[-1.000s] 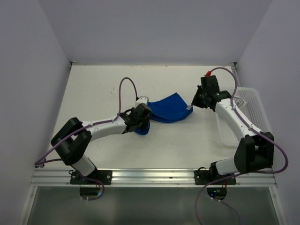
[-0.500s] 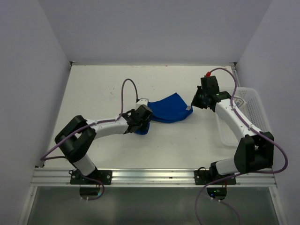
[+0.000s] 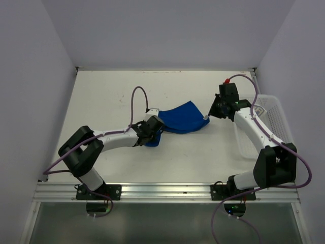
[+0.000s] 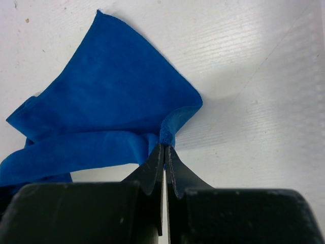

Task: Roll the towels
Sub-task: Flatten the towel

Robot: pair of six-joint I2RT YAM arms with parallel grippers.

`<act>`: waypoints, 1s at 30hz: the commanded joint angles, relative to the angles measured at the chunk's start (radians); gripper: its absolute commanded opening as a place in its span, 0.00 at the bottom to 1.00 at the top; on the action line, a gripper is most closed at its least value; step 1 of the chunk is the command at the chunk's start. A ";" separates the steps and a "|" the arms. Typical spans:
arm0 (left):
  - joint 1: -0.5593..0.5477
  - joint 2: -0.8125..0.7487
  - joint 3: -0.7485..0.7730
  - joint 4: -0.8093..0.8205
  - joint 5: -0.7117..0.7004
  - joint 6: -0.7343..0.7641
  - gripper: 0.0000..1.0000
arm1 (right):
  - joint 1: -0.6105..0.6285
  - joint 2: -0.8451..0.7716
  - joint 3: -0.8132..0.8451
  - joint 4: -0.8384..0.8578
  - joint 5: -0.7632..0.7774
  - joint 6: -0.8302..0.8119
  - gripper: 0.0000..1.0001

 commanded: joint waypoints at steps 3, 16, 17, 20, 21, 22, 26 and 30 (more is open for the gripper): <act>-0.005 -0.156 -0.017 -0.056 -0.060 -0.012 0.26 | -0.019 0.007 0.010 0.012 0.007 -0.027 0.00; 0.049 -0.479 -0.065 -0.155 -0.085 -0.002 0.00 | -0.046 0.003 0.079 -0.034 0.005 -0.032 0.00; 0.058 -0.486 -0.074 -0.156 -0.088 -0.001 0.00 | -0.046 0.003 0.085 -0.037 0.008 -0.032 0.00; 0.118 -0.511 -0.105 -0.187 -0.097 -0.026 0.00 | -0.046 0.003 0.110 -0.055 0.011 -0.033 0.00; 0.139 -0.519 -0.112 -0.188 -0.093 -0.029 0.00 | -0.047 0.001 0.121 -0.064 0.011 -0.033 0.00; 0.159 -0.537 -0.126 -0.184 -0.088 -0.023 0.00 | -0.046 0.001 0.127 -0.068 0.011 -0.035 0.00; 0.228 -0.583 -0.111 -0.146 -0.080 0.070 0.00 | -0.053 -0.003 0.159 -0.089 0.010 -0.030 0.00; 0.267 -0.600 -0.039 -0.109 -0.094 0.196 0.00 | -0.055 0.007 0.203 -0.107 0.004 -0.015 0.00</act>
